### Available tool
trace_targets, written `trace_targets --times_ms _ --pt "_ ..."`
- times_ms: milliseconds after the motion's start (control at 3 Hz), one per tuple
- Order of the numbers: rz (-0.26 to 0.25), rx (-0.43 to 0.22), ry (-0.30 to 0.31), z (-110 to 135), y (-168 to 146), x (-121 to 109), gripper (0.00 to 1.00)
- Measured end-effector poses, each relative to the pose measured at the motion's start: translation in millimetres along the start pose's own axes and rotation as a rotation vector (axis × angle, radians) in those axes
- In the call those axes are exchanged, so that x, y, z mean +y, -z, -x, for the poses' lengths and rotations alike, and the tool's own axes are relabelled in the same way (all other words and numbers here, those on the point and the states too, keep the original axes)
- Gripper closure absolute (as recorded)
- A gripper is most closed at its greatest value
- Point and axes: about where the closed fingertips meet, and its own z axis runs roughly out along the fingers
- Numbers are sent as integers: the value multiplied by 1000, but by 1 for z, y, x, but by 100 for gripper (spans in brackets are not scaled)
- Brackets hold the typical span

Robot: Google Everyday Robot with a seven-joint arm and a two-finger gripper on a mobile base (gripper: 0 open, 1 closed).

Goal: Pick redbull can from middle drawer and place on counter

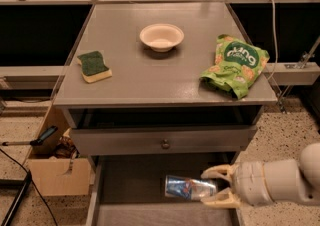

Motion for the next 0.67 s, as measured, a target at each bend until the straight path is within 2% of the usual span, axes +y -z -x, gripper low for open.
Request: trace_targets --times_ms 333,667 --pt "-43 51 78 64 51 -17 100" --pt "-42 51 78 64 51 -17 100"
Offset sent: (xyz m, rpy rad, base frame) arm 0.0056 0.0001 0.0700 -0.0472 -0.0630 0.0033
